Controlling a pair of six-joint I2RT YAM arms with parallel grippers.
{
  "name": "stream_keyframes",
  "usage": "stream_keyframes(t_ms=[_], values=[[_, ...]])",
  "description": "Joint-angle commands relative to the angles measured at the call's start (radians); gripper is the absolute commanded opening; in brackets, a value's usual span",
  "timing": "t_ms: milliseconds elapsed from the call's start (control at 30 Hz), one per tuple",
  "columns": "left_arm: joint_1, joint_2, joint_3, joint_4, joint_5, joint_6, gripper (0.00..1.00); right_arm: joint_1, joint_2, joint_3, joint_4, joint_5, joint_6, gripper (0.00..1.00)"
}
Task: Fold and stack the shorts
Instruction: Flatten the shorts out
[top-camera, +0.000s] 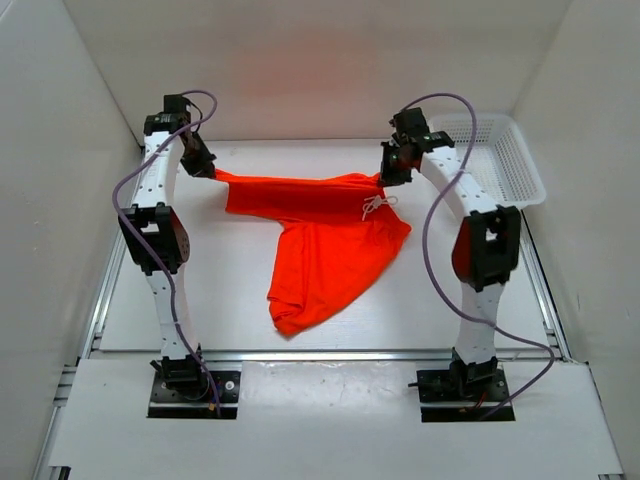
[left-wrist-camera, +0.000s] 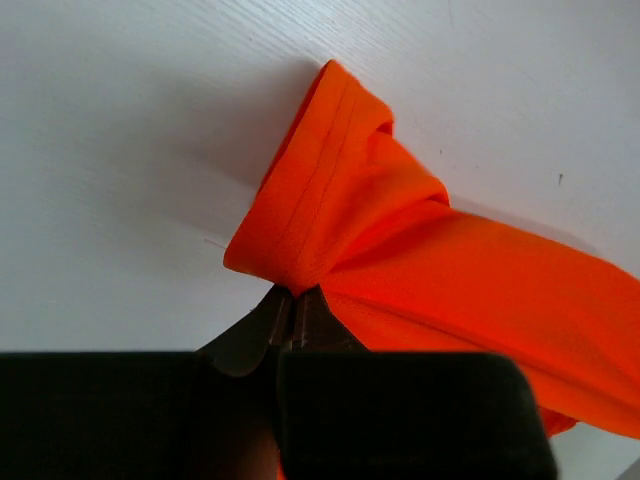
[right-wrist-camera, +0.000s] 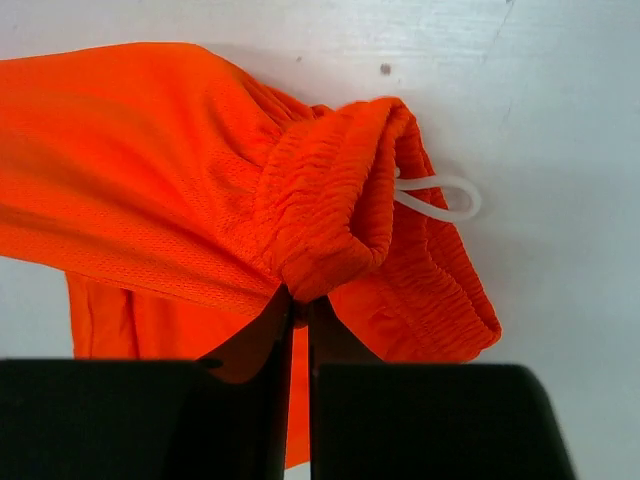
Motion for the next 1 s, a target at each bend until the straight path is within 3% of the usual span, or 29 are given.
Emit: stream_keyframes(t_ms=[0,133,500,600,967], values=[[0.043,-0.065,0.135,0.026,-0.126,0.049,0.11,-0.035,0.07,0.208,-0.017,0.082,-0.022,0.0],[0.043,-0.069,0.147,0.035,-0.097,0.058,0.11,-0.035,0.138,0.279,-0.046,0.062,-0.013,0.0],[-0.072,-0.454,-0.344,0.109,-0.086,0.041,0.11,-0.093,-0.008,0.082,-0.036,-0.021,-0.013,0.0],[-0.096,-0.533,-0.406,0.109,-0.098,0.032,0.11,-0.093,-0.046,0.026,-0.016,-0.03,-0.022,0.0],[-0.097,-0.593,-0.338,0.067,-0.138,0.032,0.11,-0.093,-0.191,-0.05,-0.006,-0.03,-0.044,0.0]])
